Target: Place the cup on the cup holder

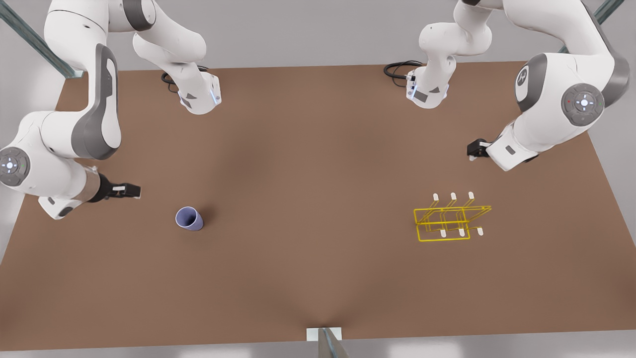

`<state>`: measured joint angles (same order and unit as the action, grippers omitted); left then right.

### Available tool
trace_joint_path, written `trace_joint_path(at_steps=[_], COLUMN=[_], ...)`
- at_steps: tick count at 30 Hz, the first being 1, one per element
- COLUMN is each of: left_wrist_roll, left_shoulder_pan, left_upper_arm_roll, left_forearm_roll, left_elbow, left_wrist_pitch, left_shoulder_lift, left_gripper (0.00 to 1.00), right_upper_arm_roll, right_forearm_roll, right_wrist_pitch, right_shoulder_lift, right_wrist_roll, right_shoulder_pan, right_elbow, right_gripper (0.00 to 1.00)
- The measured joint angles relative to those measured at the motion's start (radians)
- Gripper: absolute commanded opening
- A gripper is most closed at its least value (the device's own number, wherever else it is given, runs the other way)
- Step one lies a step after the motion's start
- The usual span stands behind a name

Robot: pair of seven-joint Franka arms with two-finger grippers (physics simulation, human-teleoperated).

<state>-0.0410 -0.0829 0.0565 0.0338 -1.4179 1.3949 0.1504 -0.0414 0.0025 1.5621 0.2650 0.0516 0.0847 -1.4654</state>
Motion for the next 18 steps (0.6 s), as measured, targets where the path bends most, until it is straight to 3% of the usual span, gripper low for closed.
trace_joint_path(at_steps=[5, 8, 14, 18], left_wrist_roll=[-0.005, -0.008, -0.014, -0.019], left_shoulder_pan=[-0.003, 0.011, 0.014, 0.020], left_upper_arm_roll=[-0.017, -0.032, -0.176, -0.204], left_forearm_roll=[-0.007, -0.028, -0.091, -0.107], left_elbow=[0.016, 0.058, 0.039, 0.033], left_wrist_pitch=[0.014, 0.016, -0.010, -0.030], left_shoulder_lift=[0.010, 0.011, -0.005, -0.004], left_gripper=[1.00, 1.00, 1.00, 1.00], right_upper_arm_roll=[-0.005, -0.008, -0.037, -0.039], right_forearm_roll=[0.004, 0.019, 0.073, 0.082], right_wrist_pitch=[0.040, 0.078, 0.295, 0.431], right_shoulder_lift=[0.017, 0.041, 0.047, 0.053], right_wrist_roll=[0.002, -0.022, -0.102, -0.165], right_shoulder_pan=[-0.020, -0.116, -0.225, -0.262], right_elbow=[-0.006, -0.036, -0.287, -0.394], right_gripper=[1.00, 1.00, 1.00, 1.00])
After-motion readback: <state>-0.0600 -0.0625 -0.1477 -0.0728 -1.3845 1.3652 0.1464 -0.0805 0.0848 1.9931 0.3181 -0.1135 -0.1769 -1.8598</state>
